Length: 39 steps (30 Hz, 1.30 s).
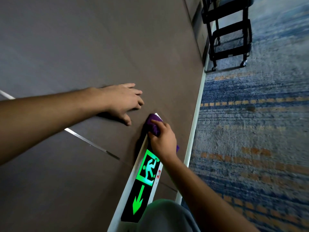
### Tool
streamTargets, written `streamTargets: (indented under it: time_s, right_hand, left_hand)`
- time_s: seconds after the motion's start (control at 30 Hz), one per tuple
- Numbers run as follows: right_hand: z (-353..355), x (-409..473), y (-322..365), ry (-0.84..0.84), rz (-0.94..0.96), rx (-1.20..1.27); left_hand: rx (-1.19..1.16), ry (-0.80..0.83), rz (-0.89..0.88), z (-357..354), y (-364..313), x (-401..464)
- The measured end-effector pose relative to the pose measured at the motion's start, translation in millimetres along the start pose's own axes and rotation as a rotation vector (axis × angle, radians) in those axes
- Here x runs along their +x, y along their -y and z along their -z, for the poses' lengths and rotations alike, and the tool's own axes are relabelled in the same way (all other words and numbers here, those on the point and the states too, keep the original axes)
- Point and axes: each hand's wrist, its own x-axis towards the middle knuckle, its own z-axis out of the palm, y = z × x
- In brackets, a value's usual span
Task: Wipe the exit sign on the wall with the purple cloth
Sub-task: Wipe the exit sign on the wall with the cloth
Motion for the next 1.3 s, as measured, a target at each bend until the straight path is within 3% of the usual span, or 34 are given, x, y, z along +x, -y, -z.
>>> streamTargets:
  time_s: [0.27,0.43,0.6,1.03,1.3]
  right_hand:
    - [-2,-35,-15,0.043,0.090,-0.082]
    - [22,20,-12,-0.258,0.003,0.165]
    - [13,50,-13,-0.107,-0.080,0.256]
    - [-1,-1,-17,0.013,0.007,0.166]
    - [-4,-36,-8,0.031,-0.013,0.172]
  left_hand:
    - [-0.005,-0.001,0.023,1,-6,-8]
    - [-0.017,-0.045,0.049,0,-8,-11]
    - [-0.063,-0.086,0.077,3,-5,-11]
    - [-0.025,-0.038,0.080,11,-9,-6]
    - [0.007,-0.087,0.223,10,-28,-47]
